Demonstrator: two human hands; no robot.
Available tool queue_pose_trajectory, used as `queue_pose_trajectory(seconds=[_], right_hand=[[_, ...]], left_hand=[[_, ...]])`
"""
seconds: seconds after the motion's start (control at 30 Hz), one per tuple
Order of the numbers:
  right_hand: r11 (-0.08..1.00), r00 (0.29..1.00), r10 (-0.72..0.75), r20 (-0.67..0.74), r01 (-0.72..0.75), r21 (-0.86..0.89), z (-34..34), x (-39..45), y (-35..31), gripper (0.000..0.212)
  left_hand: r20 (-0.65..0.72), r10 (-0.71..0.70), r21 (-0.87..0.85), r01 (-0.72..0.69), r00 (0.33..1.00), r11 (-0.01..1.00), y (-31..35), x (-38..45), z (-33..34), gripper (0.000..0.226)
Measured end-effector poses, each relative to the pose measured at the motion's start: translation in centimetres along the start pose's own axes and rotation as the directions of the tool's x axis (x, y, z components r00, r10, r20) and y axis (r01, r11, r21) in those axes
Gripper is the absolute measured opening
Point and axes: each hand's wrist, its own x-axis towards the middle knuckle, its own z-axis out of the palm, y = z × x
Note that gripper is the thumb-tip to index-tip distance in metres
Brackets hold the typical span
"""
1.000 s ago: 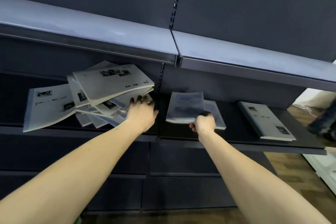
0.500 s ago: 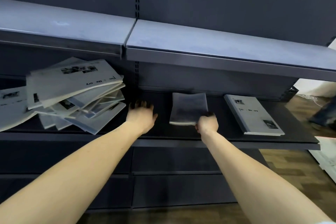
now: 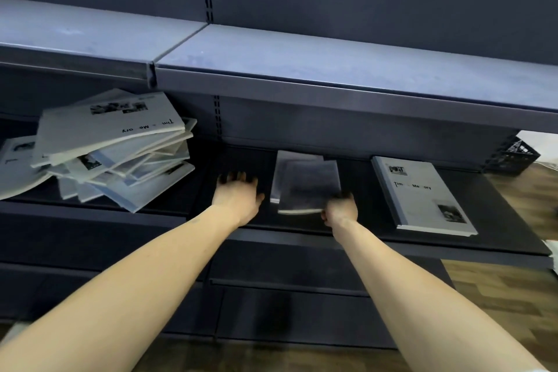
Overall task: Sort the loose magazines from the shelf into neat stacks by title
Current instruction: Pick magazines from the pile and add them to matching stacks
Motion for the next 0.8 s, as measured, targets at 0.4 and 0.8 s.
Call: queue_pose_trajectory(seconds=[0.4, 0.8], right_hand=[[0.801, 0.966, -0.177, 0.191, 0.254, -0.542, 0.3, 0.4, 0.6, 0.102], [0.664, 0.953, -0.234, 0.194, 0.303, -0.683, 1.1, 1.5, 0.1, 0.083]], left_hand=[[-0.007, 0.005, -0.003, -0.005, 1.000, 1.000, 1.9, 2.1, 0.5, 0.050], [0.046, 0.017, -0.024, -0.016, 0.999, 1.000, 1.0, 5.5, 0.6, 0.053]])
